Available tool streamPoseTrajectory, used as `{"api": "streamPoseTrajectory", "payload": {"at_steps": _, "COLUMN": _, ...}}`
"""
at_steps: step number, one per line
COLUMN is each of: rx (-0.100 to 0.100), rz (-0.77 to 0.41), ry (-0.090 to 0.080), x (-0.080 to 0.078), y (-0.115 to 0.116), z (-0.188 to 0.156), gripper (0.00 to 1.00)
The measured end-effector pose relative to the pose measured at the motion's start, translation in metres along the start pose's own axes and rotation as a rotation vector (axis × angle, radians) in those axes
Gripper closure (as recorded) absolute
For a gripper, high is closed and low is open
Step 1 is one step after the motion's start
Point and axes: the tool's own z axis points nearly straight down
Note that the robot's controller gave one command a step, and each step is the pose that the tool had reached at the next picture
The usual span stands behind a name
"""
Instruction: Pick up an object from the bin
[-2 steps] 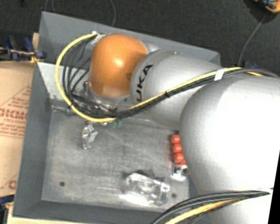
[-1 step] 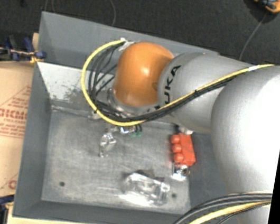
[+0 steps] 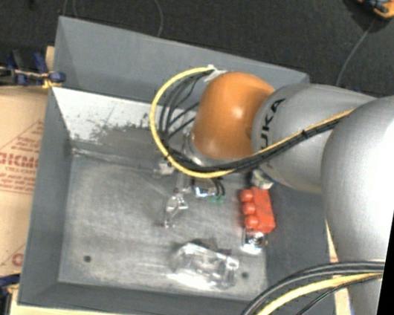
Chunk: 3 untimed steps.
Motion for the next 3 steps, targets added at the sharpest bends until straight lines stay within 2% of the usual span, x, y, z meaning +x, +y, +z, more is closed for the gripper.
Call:
{"api": "streamPoseTrajectory", "payload": {"at_steps": 1, "rx": -0.001, "rz": 0.018, "ry": 0.001, "x": 0.085, "y": -0.012, "z": -0.045, "gripper": 0.00}}
{"api": "streamPoseTrajectory", "payload": {"at_steps": 2, "rx": 0.006, "rz": -0.196, "ry": -0.015, "x": 0.093, "y": -0.043, "z": -0.013, "gripper": 0.00}}
{"api": "streamPoseTrajectory", "payload": {"at_steps": 3, "rx": 0.000, "rz": -0.192, "ry": 0.018, "x": 0.099, "y": -0.045, "z": -0.012, "gripper": 1.00}}
